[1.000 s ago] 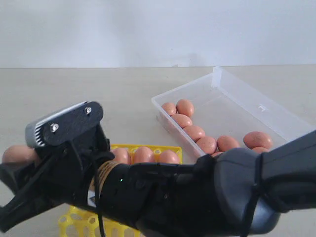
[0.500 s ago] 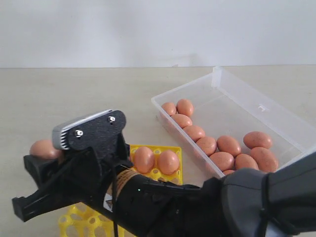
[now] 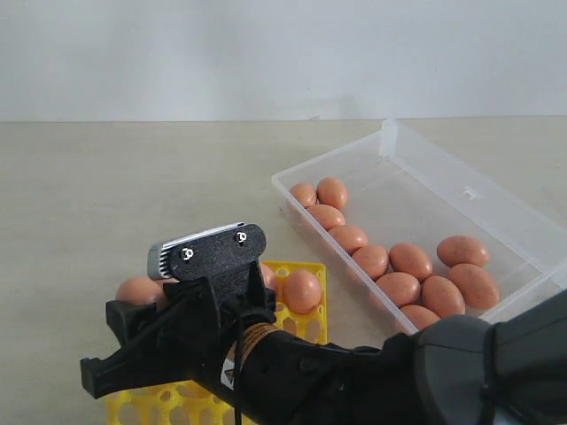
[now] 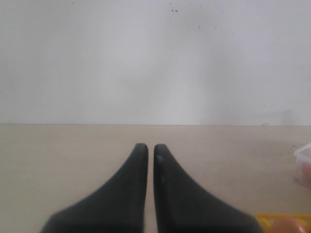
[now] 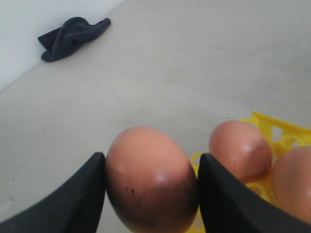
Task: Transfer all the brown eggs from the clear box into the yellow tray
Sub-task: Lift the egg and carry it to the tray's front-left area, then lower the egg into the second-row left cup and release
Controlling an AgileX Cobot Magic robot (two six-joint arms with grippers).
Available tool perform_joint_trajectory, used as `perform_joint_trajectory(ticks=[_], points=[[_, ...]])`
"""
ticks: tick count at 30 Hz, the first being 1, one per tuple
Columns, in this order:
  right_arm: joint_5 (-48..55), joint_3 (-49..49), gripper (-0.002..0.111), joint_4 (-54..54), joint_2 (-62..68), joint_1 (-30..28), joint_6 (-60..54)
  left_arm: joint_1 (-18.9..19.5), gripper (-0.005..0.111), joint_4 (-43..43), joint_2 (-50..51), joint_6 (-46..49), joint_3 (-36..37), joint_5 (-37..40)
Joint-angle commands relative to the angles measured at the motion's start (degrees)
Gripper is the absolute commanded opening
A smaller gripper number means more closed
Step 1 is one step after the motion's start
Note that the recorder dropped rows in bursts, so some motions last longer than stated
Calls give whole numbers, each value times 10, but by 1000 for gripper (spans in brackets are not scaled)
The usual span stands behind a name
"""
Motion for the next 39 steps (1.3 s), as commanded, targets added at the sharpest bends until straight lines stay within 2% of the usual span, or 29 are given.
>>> perform_joint_trajectory(ticks=[1,5,18,37,39], points=[[15,-12,0,25,23,-16,0,1,4,-2,-2,-4,-2,-4],[64,-39,0,12,41,-20,13,1,4,-2,-2,-4,-2,-4],[100,-55,0,21,41,-23,-26,1,4,-2,-2,-4,-2,-4],[86,-55,0,20,41,-23,-58,1,4,-2,-2,-4,-2,-4],[66,-55,0,-9,41,-23,-60,1,4,-2,-2,-4,-2,-4]])
